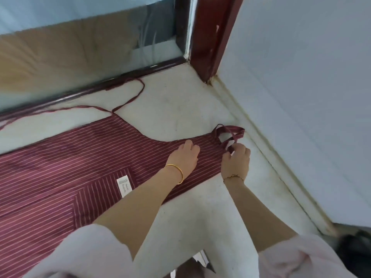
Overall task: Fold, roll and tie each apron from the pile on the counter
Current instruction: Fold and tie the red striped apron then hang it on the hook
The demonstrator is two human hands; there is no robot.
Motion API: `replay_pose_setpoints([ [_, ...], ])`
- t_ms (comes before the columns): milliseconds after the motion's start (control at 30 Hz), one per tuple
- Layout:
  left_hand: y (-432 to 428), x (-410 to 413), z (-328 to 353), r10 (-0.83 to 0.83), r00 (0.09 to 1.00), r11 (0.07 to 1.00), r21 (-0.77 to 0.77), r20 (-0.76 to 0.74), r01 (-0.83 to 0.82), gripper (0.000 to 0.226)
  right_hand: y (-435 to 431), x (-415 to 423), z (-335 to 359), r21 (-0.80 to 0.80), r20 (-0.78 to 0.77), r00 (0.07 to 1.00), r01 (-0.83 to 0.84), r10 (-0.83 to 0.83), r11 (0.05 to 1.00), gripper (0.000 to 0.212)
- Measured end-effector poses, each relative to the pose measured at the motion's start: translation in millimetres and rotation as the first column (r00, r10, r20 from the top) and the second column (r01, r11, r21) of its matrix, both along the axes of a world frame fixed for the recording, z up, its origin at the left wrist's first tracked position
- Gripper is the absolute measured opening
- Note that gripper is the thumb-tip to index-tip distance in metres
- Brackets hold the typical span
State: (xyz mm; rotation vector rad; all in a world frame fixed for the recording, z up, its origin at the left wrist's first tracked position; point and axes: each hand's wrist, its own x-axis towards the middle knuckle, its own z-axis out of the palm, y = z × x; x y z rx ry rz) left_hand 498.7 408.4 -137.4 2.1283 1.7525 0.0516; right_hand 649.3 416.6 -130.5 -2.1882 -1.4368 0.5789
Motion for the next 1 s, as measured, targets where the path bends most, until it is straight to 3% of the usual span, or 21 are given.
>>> replay_pose_setpoints([
  [67, 12.3, 11.1, 3.4, 0.012, 1.000, 1.000, -0.012, -0.011, -0.012, 0.024, 26.5, 11.5, 4.0, -0.070, -0.033, 0.994, 0.100, -0.103, 0.992, 0.037],
  [167, 28.7, 20.4, 5.7, 0.030, 0.998, 0.994, -0.099, -0.053, -0.035, 0.027, 69.1, 25.2, -2.5, -0.341, -0.106, 0.963, 0.200, -0.248, 0.919, 0.062],
  [233, 33.2, 22.0, 2.9, 0.020, 0.996, 0.982, -0.183, -0.088, -0.036, 0.033, 83.4, 32.7, -12.2, -0.440, -0.104, 0.965, 0.173, -0.241, 0.881, 0.059],
  [367, 29.9, 22.3, -3.6, 0.007, 0.992, 0.977, -0.213, -0.126, -0.034, 0.044, 97.8, 38.8, -3.8, -0.278, -0.246, 0.959, 0.073, -0.144, 0.958, 0.018],
  [500, 31.0, 23.3, -2.7, -0.010, 0.994, 0.979, -0.204, -0.111, -0.012, 0.055, 111.9, 37.5, 33.4, -0.043, -0.501, 0.857, 0.117, -0.123, 0.992, 0.009],
  [600, 34.6, 25.3, -2.1, -0.075, 0.985, 0.969, -0.246, -0.153, 0.035, 0.076, 120.9, 33.6, 52.4, 0.008, -0.407, 0.913, -0.017, 0.018, 1.000, 0.004],
  [667, 38.1, 27.4, -1.9, -0.128, 0.972, 0.955, -0.288, -0.197, 0.068, 0.084, 127.5, 31.2, 61.7, -0.046, -0.461, 0.887, -0.023, -0.001, 0.999, 0.010],
  [700, 40.1, 28.2, -2.0, -0.142, 0.967, 0.949, -0.306, -0.213, 0.072, 0.086, 130.2, 29.5, 66.5, -0.099, -0.549, 0.834, 0.011, -0.064, 0.995, 0.015],
  [767, 44.7, 30.9, -0.8, -0.147, 0.961, 0.941, -0.333, -0.234, 0.062, 0.089, 132.3, 27.3, 76.4, -0.185, -0.772, 0.609, 0.055, -0.180, 0.981, 0.022],
  [800, 46.5, 32.4, -0.1, -0.146, 0.959, 0.936, -0.347, -0.242, 0.055, 0.091, 132.6, 25.9, 78.2, -0.184, -0.862, 0.470, 0.059, -0.190, 0.981, 0.025],
  [833, 48.2, 34.0, 0.6, -0.148, 0.957, 0.932, -0.358, -0.250, 0.051, 0.092, 132.2, 25.5, 78.4, -0.152, -0.904, 0.398, 0.041, -0.155, 0.988, 0.032],
  [867, 49.8, 35.4, 1.3, -0.154, 0.953, 0.927, -0.371, -0.259, 0.049, 0.093, 132.1, 25.3, 76.1, -0.109, -0.905, 0.414, 0.001, -0.100, 0.994, 0.041],
  [933, 54.1, 36.6, 2.2, -0.171, 0.948, 0.917, -0.396, -0.270, 0.053, 0.094, 128.7, 24.4, 68.9, -0.065, -0.779, 0.627, -0.094, 0.008, 0.993, 0.055],
  [1000, 57.0, 35.4, 3.0, -0.186, 0.948, 0.908, -0.414, -0.260, 0.065, 0.095, 121.7, 25.5, 56.9, -0.088, -0.659, 0.752, -0.097, 0.015, 0.991, 0.054],
])
